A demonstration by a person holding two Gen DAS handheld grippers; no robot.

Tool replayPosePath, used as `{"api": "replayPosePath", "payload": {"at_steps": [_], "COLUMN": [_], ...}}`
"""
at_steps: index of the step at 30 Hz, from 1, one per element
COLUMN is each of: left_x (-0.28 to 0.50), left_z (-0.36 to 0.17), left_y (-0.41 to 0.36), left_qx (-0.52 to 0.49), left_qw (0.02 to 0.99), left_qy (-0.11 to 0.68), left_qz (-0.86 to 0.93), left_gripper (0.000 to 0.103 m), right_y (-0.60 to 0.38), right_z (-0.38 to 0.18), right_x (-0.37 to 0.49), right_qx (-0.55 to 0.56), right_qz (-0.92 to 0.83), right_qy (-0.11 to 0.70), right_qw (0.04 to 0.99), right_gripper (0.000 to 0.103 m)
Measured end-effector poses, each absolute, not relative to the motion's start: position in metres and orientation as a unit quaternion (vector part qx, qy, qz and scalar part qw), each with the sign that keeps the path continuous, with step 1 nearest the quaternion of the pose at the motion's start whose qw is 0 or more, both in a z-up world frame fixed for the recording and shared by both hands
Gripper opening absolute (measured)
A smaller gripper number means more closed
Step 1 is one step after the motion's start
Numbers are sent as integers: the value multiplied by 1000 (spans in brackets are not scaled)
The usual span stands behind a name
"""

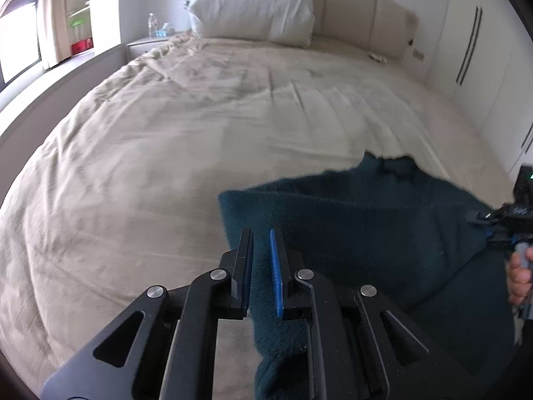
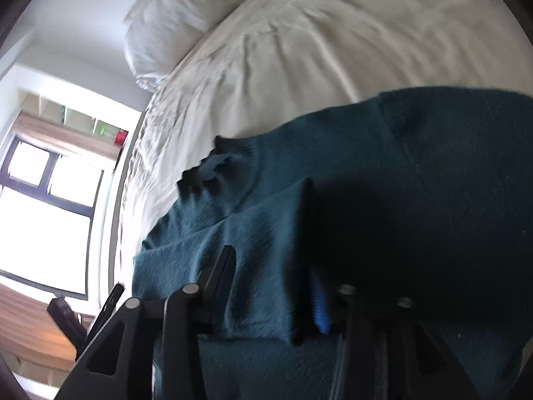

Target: Fold small clothes

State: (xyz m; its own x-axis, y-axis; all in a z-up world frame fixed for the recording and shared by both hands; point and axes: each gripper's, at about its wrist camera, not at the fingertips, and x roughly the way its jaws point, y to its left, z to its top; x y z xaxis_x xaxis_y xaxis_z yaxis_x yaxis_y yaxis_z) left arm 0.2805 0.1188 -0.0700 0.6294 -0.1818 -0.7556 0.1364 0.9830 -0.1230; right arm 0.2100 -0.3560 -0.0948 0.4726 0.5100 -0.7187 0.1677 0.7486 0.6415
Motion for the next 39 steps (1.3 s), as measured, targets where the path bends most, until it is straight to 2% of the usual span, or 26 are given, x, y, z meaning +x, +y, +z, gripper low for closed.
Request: {"api": "replayPosePath", "payload": {"at_steps": [2,4,5,15,21,23,25,26,28,32,36,38,39], "left_x": [286,289,289,285,280,278,274,273,272,274,281,274,271], "left_z": [-81,-93,-98,-115,-112,-101,-88,-81,-68,-59,-103,-115,-116], "left_y": [111,104,103,95,105,121,137,142,145,116,82,74,69], "left_qx": [-15,0,5,52,40,6,-15,-21,-20,24,70,88,103], "left_qw": [896,889,886,884,883,886,896,900,907,908,874,882,885], "left_qy": [434,449,455,456,456,452,436,428,412,405,467,453,445], "left_qz": [-90,-87,-86,-87,-104,-107,-85,-80,-81,-106,-113,-99,-94], "left_gripper": [10,10,10,10,10,10,10,10,10,10,10,10,10], "right_y": [-348,-342,-341,-366,-359,-363,-375,-385,-393,-364,-317,-305,-307], "right_z": [-92,-93,-95,-99,-101,-94,-83,-75,-63,-42,-54,-72,-83], "right_x": [210,212,212,209,209,204,198,194,189,181,183,185,185], "right_qx": [312,281,271,282,234,225,228,229,235,236,227,208,201], "right_qz": [117,112,107,66,72,65,30,-1,-19,59,154,157,142], "right_qy": [506,522,528,514,525,522,506,490,475,450,473,496,508], "right_qw": [795,798,798,808,815,820,831,841,848,859,837,828,825], "right_gripper": [44,16,11,9,9,14,30,30,30,30,30,30,25]}}
